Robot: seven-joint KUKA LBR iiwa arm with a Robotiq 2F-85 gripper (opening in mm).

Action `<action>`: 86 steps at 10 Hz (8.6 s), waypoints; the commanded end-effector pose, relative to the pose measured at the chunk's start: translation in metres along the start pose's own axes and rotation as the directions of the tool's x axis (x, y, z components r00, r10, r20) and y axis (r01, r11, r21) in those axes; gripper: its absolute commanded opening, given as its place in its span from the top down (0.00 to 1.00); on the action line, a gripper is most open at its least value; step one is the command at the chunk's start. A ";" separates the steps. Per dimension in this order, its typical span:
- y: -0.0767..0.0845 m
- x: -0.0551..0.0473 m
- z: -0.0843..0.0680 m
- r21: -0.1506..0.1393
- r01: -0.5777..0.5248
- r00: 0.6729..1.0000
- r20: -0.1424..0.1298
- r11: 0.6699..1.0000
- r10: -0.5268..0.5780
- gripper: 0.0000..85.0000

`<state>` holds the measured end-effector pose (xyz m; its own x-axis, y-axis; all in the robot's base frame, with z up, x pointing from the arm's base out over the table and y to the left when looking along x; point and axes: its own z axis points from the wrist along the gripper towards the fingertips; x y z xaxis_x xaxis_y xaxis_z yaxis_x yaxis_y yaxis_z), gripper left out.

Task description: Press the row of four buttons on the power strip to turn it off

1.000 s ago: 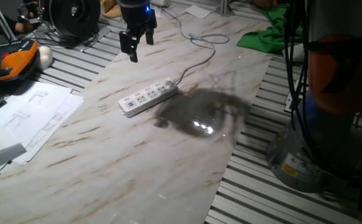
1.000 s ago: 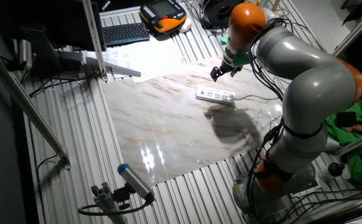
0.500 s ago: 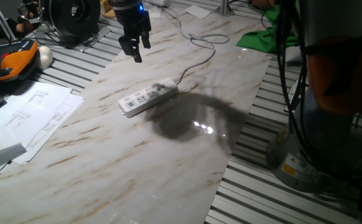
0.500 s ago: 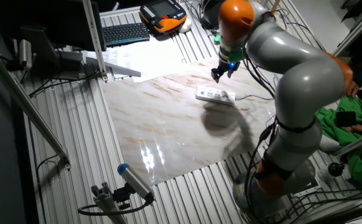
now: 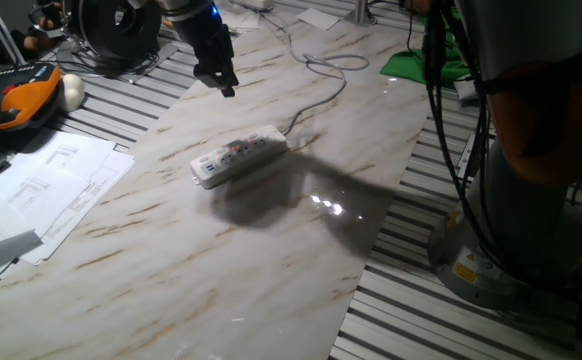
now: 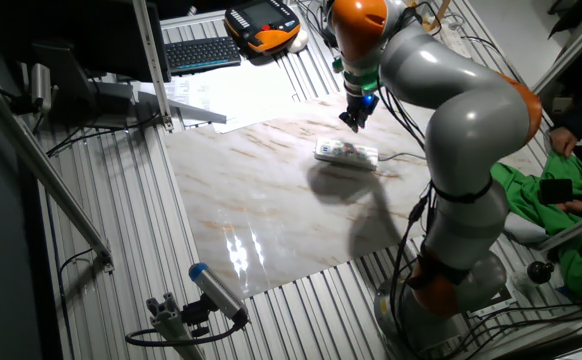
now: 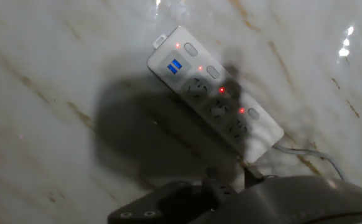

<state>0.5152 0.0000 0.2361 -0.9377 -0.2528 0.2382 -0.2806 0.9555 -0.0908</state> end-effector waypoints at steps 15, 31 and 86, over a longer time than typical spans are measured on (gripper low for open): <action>-0.009 0.001 0.000 0.000 0.017 0.998 0.061 1.000 -0.017 1.00; -0.009 0.001 0.000 -0.002 -0.189 0.982 0.005 0.982 0.189 1.00; -0.059 -0.040 0.175 -0.055 -0.067 0.984 0.163 0.996 0.075 1.00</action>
<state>0.5341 -0.0730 0.0623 -0.9769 -0.2024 0.0685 -0.2061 0.9771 -0.0525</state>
